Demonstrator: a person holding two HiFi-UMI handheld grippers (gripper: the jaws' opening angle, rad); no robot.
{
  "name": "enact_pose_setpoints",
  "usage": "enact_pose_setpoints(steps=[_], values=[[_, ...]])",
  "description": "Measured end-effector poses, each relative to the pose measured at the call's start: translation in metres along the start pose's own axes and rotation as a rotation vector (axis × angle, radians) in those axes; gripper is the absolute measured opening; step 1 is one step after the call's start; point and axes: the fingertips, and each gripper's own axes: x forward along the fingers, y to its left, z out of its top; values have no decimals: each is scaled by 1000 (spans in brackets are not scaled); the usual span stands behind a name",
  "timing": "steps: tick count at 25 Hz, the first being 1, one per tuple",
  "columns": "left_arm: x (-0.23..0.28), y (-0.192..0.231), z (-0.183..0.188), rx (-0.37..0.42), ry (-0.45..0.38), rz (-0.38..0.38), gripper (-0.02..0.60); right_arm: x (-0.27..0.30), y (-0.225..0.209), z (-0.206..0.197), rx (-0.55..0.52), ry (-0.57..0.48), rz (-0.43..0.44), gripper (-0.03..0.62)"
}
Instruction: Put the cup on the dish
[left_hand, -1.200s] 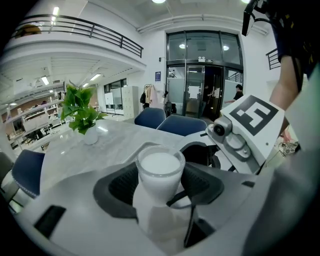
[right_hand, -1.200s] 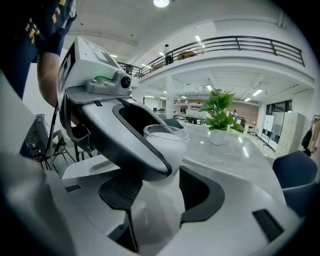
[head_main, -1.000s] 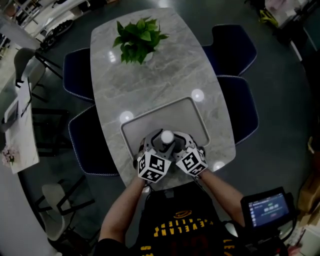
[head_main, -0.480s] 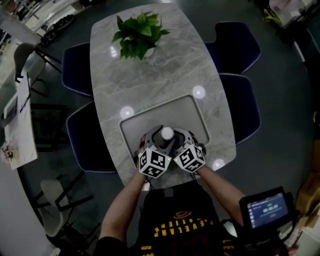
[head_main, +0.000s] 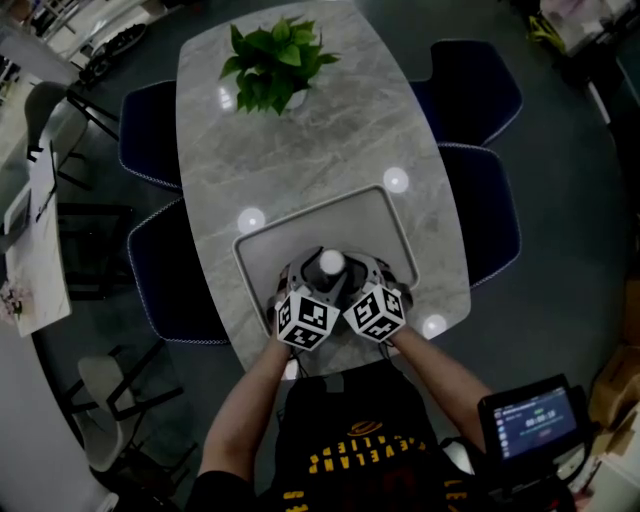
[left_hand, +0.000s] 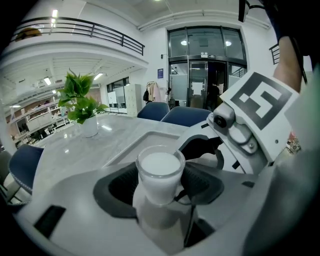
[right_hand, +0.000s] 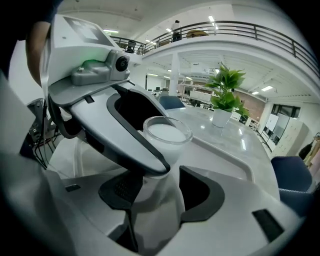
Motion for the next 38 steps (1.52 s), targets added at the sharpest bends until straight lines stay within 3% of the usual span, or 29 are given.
enact_pose_setpoints(steps=[18, 38], values=[[6, 6, -9, -2, 3, 24, 262, -18, -16, -16, 94, -7, -47, 233], [-29, -7, -19, -49, 3, 30, 262, -58, -2, -14, 152, -27, -113, 233]])
